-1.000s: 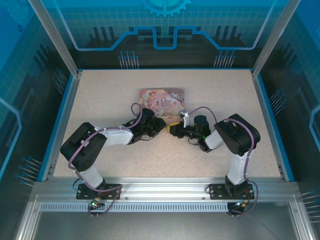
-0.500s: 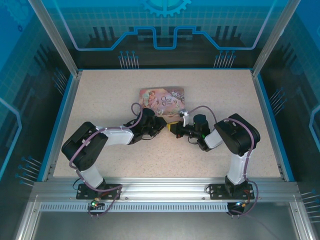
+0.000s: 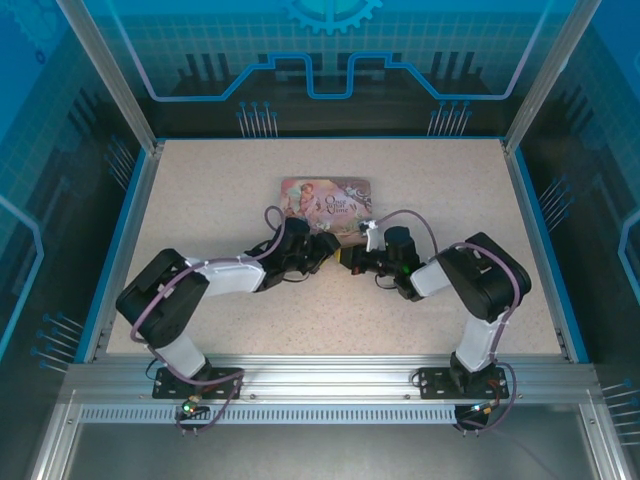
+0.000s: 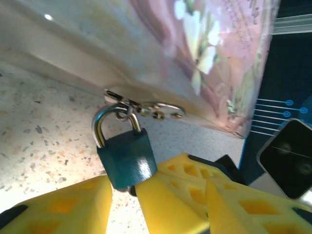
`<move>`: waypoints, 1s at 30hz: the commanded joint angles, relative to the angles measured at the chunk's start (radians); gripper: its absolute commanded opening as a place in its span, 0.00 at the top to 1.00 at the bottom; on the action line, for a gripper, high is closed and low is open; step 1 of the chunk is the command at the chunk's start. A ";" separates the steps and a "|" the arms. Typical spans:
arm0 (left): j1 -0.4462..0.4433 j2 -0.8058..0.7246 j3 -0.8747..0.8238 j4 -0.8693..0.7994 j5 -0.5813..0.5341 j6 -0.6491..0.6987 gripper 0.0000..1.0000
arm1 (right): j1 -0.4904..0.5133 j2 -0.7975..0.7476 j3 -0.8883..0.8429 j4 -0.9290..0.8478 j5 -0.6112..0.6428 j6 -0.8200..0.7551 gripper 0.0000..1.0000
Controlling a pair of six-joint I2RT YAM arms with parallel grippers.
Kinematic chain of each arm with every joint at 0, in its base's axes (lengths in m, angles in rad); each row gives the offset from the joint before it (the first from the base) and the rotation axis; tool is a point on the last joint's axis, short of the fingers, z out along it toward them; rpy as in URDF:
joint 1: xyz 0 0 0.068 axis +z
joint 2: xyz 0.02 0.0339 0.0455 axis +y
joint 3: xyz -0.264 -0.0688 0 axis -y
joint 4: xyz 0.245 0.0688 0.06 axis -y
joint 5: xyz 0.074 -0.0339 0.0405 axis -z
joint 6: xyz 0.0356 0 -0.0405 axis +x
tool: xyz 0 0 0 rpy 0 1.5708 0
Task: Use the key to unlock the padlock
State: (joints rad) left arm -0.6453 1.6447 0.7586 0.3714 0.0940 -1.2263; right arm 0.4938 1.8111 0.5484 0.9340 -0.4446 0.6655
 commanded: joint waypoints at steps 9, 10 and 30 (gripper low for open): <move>-0.009 -0.233 -0.218 0.100 -0.092 -0.043 0.29 | 0.081 -0.054 -0.018 -0.068 0.108 0.329 1.00; -0.008 -0.249 -0.232 0.095 -0.099 -0.051 0.30 | 0.089 -0.066 -0.017 -0.085 0.124 0.339 1.00; 0.009 -0.123 -0.302 0.358 -0.132 -0.191 0.60 | 0.148 -0.155 0.026 -0.233 0.224 0.430 1.00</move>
State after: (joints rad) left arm -0.6388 1.5066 0.4786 0.6777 -0.0116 -1.3827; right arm 0.6235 1.6650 0.5503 0.7090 -0.2344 1.0737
